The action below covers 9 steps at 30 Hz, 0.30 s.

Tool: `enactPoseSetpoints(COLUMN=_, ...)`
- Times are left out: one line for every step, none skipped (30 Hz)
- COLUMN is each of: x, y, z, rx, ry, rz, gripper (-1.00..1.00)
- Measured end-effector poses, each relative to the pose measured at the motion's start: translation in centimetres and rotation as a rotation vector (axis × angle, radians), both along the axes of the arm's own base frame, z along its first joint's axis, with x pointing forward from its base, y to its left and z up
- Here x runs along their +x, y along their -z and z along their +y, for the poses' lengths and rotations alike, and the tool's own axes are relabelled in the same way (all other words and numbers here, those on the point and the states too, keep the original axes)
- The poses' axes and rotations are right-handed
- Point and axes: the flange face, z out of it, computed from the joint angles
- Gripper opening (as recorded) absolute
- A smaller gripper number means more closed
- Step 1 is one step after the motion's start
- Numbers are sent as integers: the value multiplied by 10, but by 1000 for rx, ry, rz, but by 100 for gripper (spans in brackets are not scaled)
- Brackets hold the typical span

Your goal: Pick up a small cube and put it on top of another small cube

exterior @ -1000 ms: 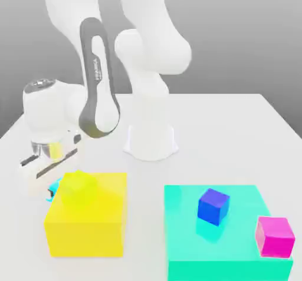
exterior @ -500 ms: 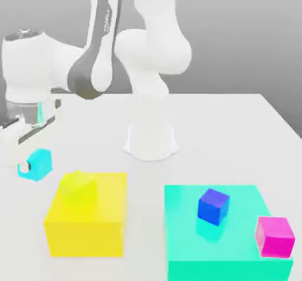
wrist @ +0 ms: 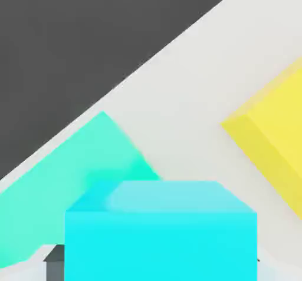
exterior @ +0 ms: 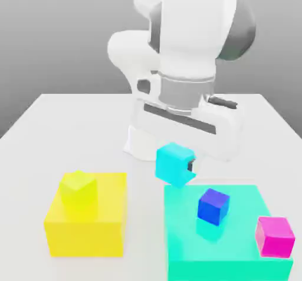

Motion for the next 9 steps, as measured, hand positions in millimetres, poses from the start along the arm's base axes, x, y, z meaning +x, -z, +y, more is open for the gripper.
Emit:
enactPoseSetpoints(x=-2, y=9, z=7, rx=5, ry=-9, rz=8, gripper=-100)
enactPoseSetpoints(x=-3, y=20, z=10, rx=7, ry=-13, rz=12, gripper=-100)
enactPoseSetpoints(x=-3, y=33, z=11, rx=7, ry=-15, rz=14, gripper=-100)
enactPoseSetpoints(x=-4, y=46, z=12, rx=7, ry=-17, rz=15, gripper=-100)
enactPoseSetpoints(x=-5, y=60, z=13, rx=9, ry=-18, rz=15, gripper=-100)
enactPoseSetpoints(x=-5, y=67, z=13, rx=10, ry=-19, rz=15, gripper=100)
enactPoseSetpoints(x=-5, y=67, z=13, rx=10, ry=-19, rz=15, gripper=100)
enactPoseSetpoints(x=-5, y=67, z=13, rx=10, ry=-19, rz=15, gripper=100)
enactPoseSetpoints(x=-5, y=67, z=13, rx=10, ry=-19, rz=15, gripper=100)
